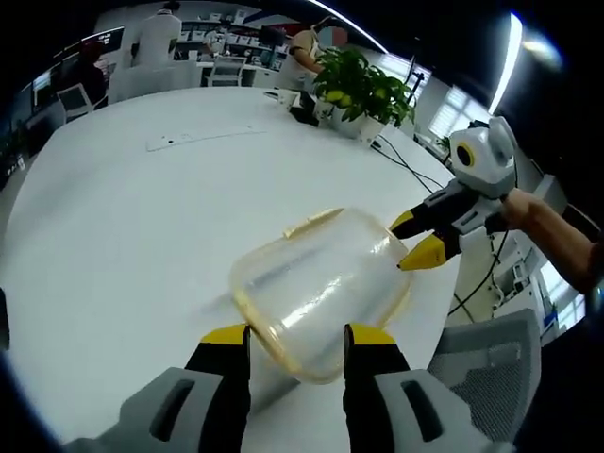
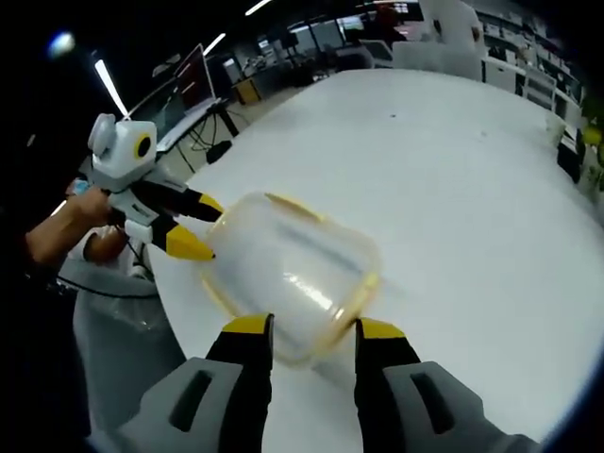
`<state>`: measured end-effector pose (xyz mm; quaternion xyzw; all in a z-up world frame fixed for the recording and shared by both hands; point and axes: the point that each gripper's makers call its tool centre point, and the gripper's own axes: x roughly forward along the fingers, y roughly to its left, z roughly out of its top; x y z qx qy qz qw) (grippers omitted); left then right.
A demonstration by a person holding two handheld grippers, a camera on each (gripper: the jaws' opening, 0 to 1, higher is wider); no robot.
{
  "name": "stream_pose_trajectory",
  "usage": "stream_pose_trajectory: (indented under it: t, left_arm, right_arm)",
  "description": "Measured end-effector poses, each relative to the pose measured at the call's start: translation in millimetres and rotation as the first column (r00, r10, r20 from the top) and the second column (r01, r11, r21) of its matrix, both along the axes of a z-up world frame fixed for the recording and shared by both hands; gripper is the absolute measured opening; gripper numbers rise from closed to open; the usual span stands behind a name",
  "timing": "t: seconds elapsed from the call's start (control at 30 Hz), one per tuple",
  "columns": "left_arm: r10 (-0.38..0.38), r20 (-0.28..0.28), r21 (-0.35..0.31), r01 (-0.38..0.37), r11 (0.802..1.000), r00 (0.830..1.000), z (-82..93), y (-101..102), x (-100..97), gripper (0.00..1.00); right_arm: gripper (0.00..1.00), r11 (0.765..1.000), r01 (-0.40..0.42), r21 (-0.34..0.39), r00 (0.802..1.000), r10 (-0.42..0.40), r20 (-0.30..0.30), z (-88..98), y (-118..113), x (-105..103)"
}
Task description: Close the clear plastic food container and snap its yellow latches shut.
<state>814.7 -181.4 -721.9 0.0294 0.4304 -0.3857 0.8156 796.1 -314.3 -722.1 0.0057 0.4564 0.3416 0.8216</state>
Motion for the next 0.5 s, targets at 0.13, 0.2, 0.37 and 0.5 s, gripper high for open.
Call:
stream_pose_trajectory:
  t: [0.13,0.2,0.37,0.5]
  left_arm:
    - [0.003,-0.004,0.003,-0.003,1.0,1.0,-0.4,7,-3.7,0.32]
    - [0.004,-0.007,0.004,-0.004,1.0,1.0,-0.8,11,-5.9,0.32]
    - [0.004,-0.01,0.004,-0.004,1.0,1.0,-1.4,18,-10.0,0.32]
    - [0.002,-0.014,0.01,-0.002,1.0,1.0,-1.4,23,-13.6,0.32]
  right_arm:
    - [0.3,1.0,-0.004,0.003,1.0,0.004,0.004,0.0,7,-4]
    - [0.3,1.0,-0.007,0.005,1.0,0.007,0.004,-0.1,10,-5]
    - [0.3,1.0,-0.014,0.006,1.0,0.014,0.002,0.0,18,-9]
    - [0.3,1.0,-0.02,0.002,1.0,0.02,0.0,0.3,23,-13]
